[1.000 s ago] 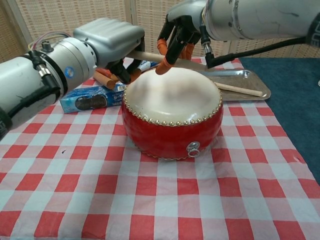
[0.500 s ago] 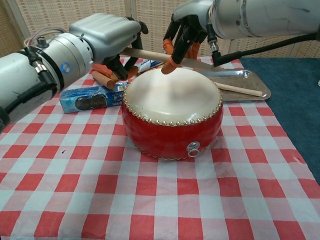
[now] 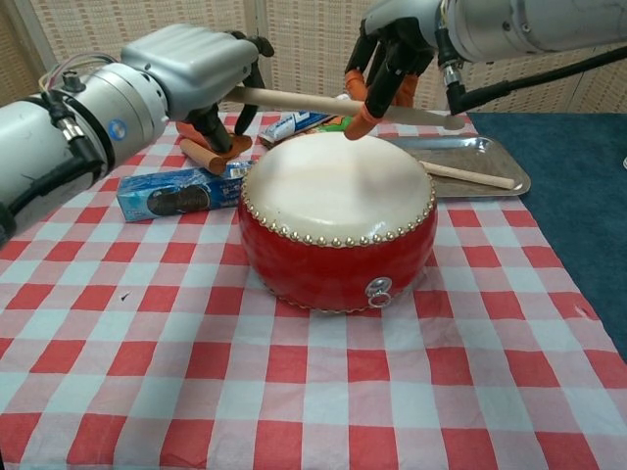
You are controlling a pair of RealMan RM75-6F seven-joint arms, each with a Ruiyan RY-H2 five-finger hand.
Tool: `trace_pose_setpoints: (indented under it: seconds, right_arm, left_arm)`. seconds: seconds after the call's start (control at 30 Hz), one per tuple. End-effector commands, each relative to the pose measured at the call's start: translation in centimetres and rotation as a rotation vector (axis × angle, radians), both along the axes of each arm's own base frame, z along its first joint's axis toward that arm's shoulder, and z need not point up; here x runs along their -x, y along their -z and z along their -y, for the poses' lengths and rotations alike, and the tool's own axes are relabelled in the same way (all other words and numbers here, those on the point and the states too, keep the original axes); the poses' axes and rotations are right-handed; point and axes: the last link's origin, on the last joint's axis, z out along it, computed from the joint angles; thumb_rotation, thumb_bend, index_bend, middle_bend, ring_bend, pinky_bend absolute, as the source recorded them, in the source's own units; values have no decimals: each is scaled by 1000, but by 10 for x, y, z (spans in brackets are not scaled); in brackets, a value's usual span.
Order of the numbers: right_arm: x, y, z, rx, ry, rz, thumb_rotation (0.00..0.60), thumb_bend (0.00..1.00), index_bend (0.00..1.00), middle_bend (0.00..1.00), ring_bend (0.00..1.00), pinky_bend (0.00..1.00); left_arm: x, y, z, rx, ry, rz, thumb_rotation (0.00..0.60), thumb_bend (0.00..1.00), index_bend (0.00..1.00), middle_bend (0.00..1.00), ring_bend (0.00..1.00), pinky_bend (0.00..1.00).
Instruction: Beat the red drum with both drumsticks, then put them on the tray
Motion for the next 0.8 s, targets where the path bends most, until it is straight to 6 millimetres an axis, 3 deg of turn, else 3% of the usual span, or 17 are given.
trace_pose_setpoints:
  seconds: [0.03,0.47,0.67,0.8]
  right_arm:
    - [8,-8,-2,1,10,-15,600,376,873,807,685,498]
    - [53,-62,-10,55,78,-41,600,379,878,810,692,498]
    - [84,-92,5,132,139,-36,600,379,879,810,692,498]
    - [105,-94,27,167,150,-78,600,379,876,810,692,493]
  left_arm:
    - [6,-3,-4,-4,-21,9,600,358,0,0,0,129]
    - [46,-28,-26,-34,-156,92,600,357,0,0,0,129]
    - [65,-38,-27,-24,-199,133,600,357,0,0,0,129]
    - [75,-41,-21,-13,-201,145,600,358,0,0,0,129]
